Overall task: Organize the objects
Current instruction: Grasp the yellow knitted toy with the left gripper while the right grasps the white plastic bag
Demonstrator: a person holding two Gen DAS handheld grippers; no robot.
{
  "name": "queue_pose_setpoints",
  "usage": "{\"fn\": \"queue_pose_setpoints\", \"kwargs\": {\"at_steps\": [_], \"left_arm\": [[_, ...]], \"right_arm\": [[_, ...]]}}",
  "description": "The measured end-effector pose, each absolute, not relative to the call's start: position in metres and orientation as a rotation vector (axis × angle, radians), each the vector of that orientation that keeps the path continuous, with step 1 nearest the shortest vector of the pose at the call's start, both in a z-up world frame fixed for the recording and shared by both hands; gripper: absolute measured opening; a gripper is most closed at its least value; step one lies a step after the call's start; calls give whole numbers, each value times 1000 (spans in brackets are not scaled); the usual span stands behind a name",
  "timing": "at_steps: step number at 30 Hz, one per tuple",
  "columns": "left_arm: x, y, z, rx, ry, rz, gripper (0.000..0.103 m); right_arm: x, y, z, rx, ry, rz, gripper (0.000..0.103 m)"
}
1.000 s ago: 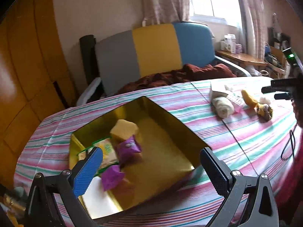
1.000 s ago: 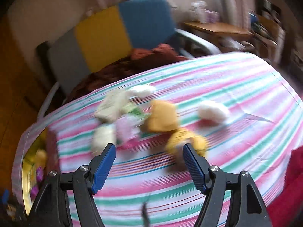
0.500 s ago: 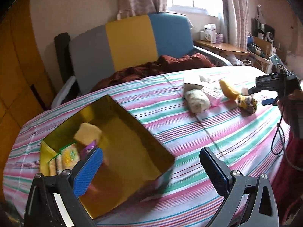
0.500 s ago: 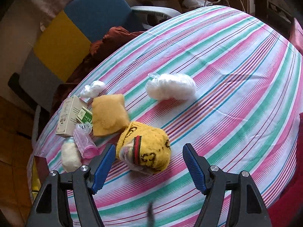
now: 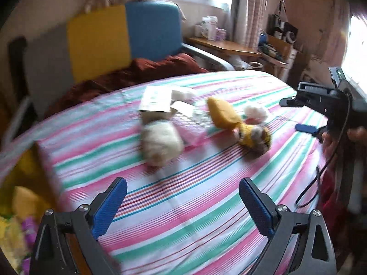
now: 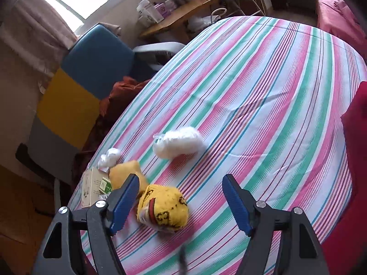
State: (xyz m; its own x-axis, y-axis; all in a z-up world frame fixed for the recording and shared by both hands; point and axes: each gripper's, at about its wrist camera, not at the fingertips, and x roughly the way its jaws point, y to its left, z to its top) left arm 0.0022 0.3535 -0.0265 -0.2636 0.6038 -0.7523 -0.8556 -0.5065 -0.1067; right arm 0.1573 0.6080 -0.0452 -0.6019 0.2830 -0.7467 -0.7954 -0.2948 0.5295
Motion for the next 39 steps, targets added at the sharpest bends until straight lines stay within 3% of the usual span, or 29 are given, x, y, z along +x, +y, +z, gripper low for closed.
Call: {"fn": "queue_pose_setpoints", "kwargs": {"at_steps": [5, 19, 20, 21, 23, 26, 39], "left_arm": [[1, 401, -38, -988, 357, 1811, 94], [24, 517, -72, -985, 442, 1658, 94], [24, 522, -76, -995, 453, 1658, 89], [23, 528, -82, -1012, 460, 1644, 75], [20, 532, -91, -1072, 411, 1569, 59], [24, 521, -88, -1039, 381, 1585, 48], [24, 389, -85, -1023, 315, 1647, 44]], "right_arm": [[157, 609, -46, -697, 1243, 1967, 76], [162, 609, -42, -646, 1251, 1989, 76], [162, 610, -43, -645, 1254, 1990, 76], [162, 610, -43, -647, 1258, 1991, 76], [161, 610, -44, -654, 1266, 1997, 76], [157, 610, -47, -677, 1274, 2007, 76], [123, 603, -54, -952, 1159, 1971, 76]]}}
